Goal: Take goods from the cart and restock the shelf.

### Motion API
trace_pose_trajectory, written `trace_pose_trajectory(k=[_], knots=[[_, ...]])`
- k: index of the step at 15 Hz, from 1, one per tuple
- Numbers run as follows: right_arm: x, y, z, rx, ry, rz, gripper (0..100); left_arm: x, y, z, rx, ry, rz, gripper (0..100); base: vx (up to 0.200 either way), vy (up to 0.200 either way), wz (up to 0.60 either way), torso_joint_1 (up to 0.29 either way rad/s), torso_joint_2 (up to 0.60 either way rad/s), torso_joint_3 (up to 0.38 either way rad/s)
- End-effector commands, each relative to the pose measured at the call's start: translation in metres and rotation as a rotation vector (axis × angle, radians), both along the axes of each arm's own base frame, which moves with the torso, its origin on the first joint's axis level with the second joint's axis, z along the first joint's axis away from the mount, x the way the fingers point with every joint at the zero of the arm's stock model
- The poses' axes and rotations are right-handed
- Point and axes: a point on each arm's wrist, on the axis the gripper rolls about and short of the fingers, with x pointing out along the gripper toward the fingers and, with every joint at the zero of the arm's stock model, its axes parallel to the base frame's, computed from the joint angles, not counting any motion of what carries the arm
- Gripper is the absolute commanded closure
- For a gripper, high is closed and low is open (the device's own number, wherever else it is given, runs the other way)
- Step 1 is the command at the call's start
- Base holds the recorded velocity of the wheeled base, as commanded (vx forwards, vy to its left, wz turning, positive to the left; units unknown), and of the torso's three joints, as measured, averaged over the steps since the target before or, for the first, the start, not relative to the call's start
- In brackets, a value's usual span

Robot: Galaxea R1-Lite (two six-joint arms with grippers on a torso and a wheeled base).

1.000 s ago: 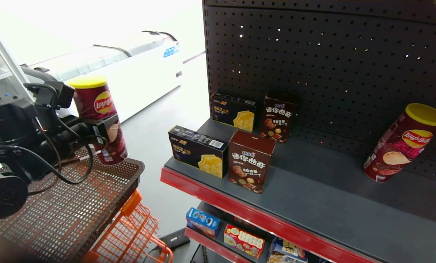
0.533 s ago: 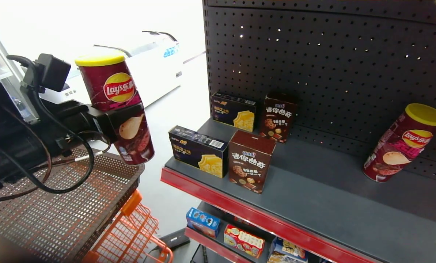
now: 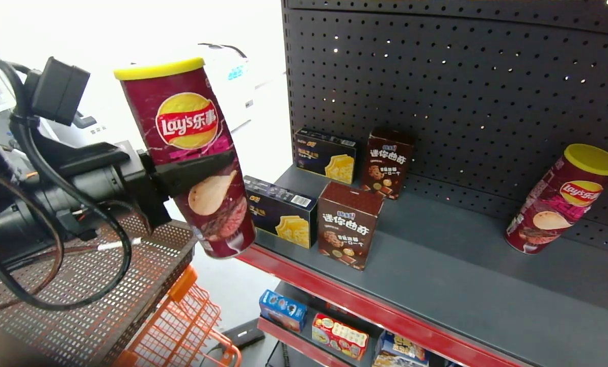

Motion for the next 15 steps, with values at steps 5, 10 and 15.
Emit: trace_pose_trajectory(k=[5, 10, 15], knots=[[0.0, 0.0, 0.0, 0.0, 0.0, 0.0, 0, -0.029, -0.011, -0.007, 0.013, -0.021, -0.126, 100, 0.0, 0.0, 0.0, 0.0, 0.0, 0.0], [0.0, 0.0, 0.0, -0.003, 0.001, 0.006, 0, -0.033, -0.02, -0.005, 0.014, -0.027, -0.195, 100, 0.0, 0.0, 0.0, 0.0, 0.0, 0.0], [0.0, 0.0, 0.0, -0.003, 0.001, 0.003, 0, -0.034, -0.019, -0.008, 0.023, -0.022, -0.242, 100, 0.0, 0.0, 0.0, 0.0, 0.0, 0.0]])
